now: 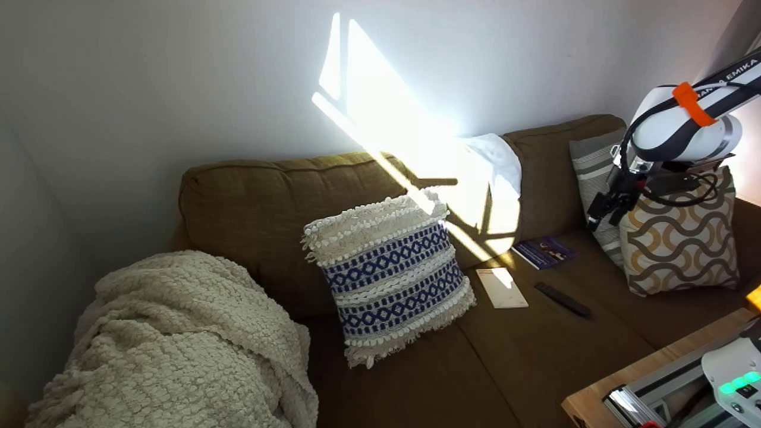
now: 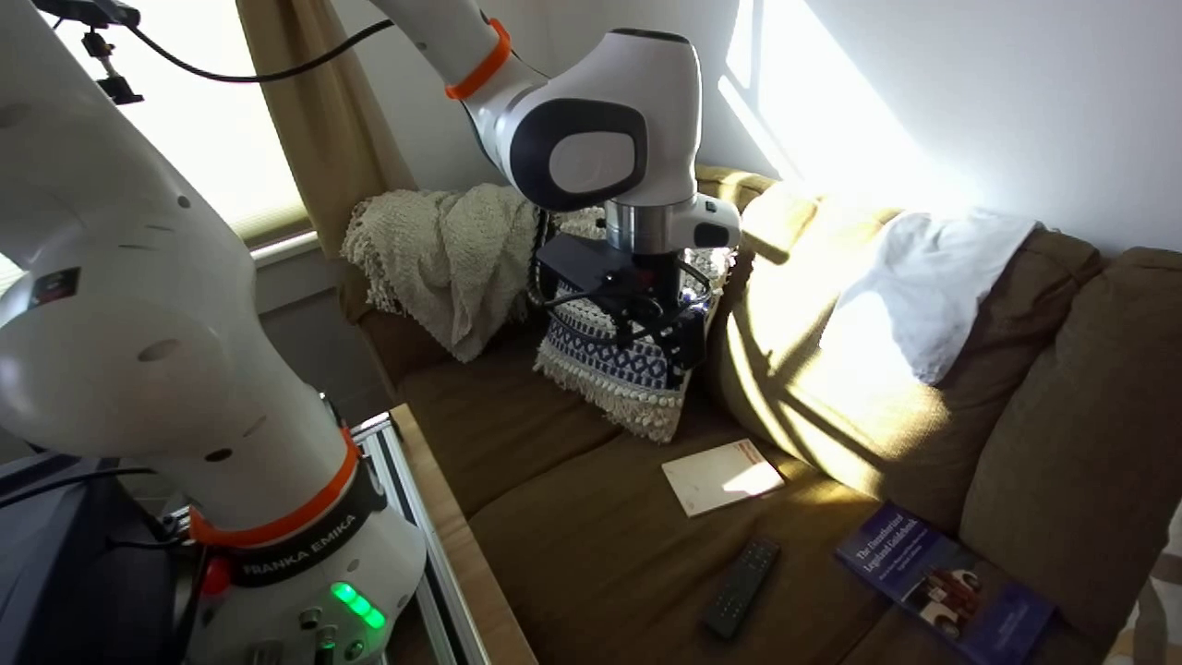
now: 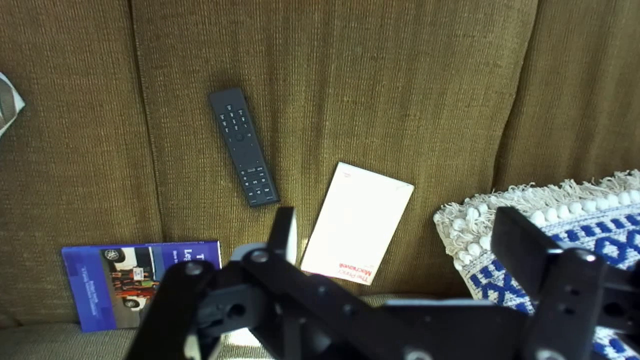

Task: Twist the remote control

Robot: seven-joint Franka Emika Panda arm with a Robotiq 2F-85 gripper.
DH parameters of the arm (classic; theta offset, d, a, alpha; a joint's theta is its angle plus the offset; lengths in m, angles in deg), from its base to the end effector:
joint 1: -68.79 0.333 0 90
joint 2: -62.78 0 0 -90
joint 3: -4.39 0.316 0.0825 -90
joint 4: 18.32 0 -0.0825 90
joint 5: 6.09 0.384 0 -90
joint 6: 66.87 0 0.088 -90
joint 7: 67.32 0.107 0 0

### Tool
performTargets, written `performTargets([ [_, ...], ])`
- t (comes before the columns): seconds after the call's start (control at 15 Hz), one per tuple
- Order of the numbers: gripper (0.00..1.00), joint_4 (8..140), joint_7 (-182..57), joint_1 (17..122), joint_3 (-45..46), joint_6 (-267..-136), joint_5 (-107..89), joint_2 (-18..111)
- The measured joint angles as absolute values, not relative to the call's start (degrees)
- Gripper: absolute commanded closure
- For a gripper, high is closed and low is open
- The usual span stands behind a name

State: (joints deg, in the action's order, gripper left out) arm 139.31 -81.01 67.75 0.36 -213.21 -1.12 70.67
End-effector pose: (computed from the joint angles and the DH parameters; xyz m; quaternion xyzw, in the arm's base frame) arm 0.3830 -0.0342 0.2550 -0.9984 -0.0388 0.0251 0.0323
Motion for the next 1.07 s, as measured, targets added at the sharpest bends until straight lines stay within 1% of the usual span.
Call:
performTargets([
  [0.4,0.0,139.4,-87.5,67.2,-0.7,-213.4,-1.0,65.3],
  [0.53,0.0,139.4,-89.6,66.7,-0.8,-215.3,-2.2,63.0],
  [0.87,0.0,139.7,-98.7,63.5,-0.8,-226.4,-3.1,54.1],
  [1.07,0.0,139.8,-104.0,59.1,1.0,-233.5,-2.7,47.9],
])
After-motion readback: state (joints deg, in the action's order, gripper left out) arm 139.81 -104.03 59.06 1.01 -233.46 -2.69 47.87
